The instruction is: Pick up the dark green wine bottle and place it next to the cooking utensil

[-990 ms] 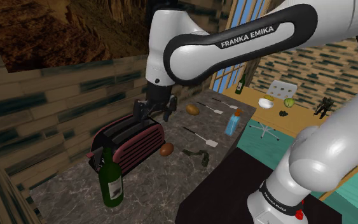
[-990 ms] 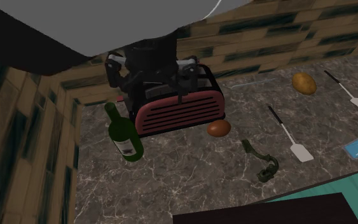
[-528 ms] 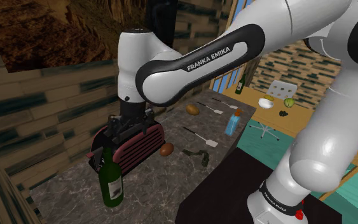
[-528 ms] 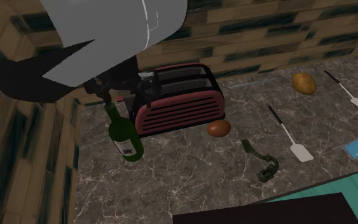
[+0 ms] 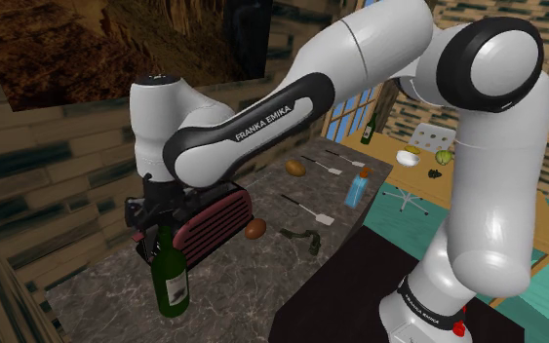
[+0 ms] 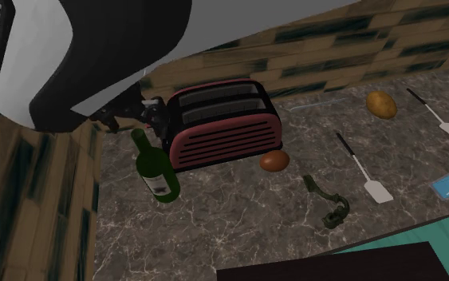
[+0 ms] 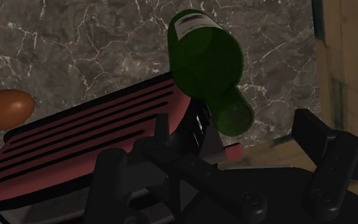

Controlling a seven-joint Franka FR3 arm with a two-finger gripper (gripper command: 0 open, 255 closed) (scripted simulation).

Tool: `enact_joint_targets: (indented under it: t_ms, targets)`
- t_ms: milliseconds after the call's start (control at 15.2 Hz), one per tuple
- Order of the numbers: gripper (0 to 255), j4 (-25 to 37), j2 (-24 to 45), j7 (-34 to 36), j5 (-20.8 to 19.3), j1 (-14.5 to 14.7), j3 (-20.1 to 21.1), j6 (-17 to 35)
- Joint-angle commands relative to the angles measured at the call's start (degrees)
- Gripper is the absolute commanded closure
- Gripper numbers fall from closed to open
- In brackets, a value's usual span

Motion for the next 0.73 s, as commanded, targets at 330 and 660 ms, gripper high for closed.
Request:
enact_joint_targets:
  t_ms: [330, 660]
  targets:
    - [0, -0.1, 4.3, 2.0, -2.9, 1.4, -1.6, 4.0]
    - [0, -0.1, 4.3, 2.0, -2.9, 1.4, -1.6, 4.0]
